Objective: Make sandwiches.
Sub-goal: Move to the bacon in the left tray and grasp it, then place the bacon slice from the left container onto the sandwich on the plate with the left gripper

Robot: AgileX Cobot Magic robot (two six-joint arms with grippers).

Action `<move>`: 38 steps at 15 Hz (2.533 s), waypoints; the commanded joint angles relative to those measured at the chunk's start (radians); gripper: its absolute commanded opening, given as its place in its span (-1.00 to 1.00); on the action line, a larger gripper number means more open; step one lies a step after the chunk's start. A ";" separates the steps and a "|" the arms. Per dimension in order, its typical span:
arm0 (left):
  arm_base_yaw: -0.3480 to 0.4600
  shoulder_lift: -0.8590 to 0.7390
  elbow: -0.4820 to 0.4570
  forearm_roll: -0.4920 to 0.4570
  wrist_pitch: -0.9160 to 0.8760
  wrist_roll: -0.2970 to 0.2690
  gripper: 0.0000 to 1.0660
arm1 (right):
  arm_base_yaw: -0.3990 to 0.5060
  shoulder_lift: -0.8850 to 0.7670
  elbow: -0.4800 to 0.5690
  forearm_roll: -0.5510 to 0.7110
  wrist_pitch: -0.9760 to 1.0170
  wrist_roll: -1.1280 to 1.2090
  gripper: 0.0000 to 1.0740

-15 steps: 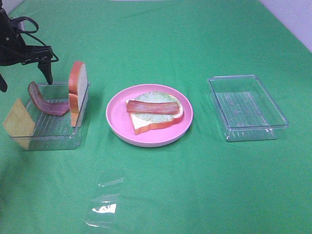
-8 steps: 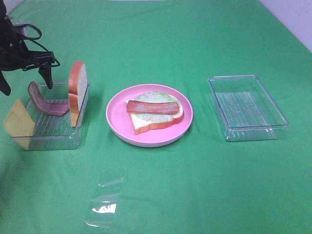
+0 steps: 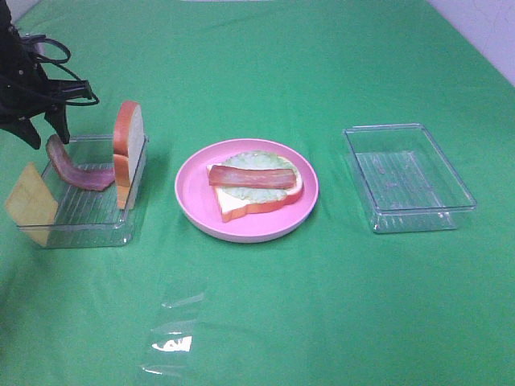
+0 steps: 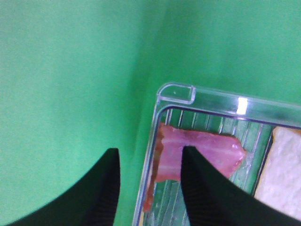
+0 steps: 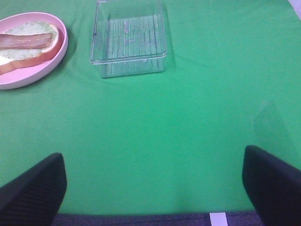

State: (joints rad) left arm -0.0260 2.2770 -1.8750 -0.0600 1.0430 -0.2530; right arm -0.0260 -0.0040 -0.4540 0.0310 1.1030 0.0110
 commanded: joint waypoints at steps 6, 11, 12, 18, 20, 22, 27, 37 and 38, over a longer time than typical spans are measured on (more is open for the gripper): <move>-0.005 0.005 -0.002 -0.001 0.019 -0.012 -0.70 | -0.001 -0.029 0.002 -0.003 -0.004 -0.001 0.82; -0.005 0.027 -0.002 0.000 0.057 -0.004 -1.00 | -0.001 -0.029 0.002 -0.003 -0.004 -0.001 0.82; -0.005 0.025 -0.002 0.000 0.051 -0.004 -1.00 | -0.001 -0.029 0.002 -0.003 -0.004 -0.001 0.82; -0.007 0.002 -0.008 -0.006 0.043 -0.004 -1.00 | -0.001 -0.029 0.002 -0.003 -0.004 -0.001 0.82; -0.015 -0.018 -0.047 -0.009 0.060 -0.004 -1.00 | -0.001 -0.029 0.002 -0.003 -0.004 -0.001 0.82; -0.034 -0.021 -0.125 -0.011 0.114 0.001 -1.00 | -0.001 -0.029 0.002 -0.003 -0.004 -0.001 0.82; -0.121 -0.046 -0.350 -0.010 0.189 -0.004 -1.00 | -0.001 -0.029 0.002 -0.001 -0.004 -0.001 0.82; -0.272 -0.136 -0.467 -0.075 0.208 0.008 -1.00 | -0.001 -0.029 0.002 -0.001 -0.004 -0.001 0.82; -0.296 -0.136 -0.467 -0.105 0.202 0.015 -1.00 | -0.001 -0.029 0.002 -0.001 -0.004 -0.001 0.82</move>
State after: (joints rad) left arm -0.3130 2.1490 -2.3370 -0.1480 1.2160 -0.2420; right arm -0.0260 -0.0040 -0.4540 0.0310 1.1030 0.0110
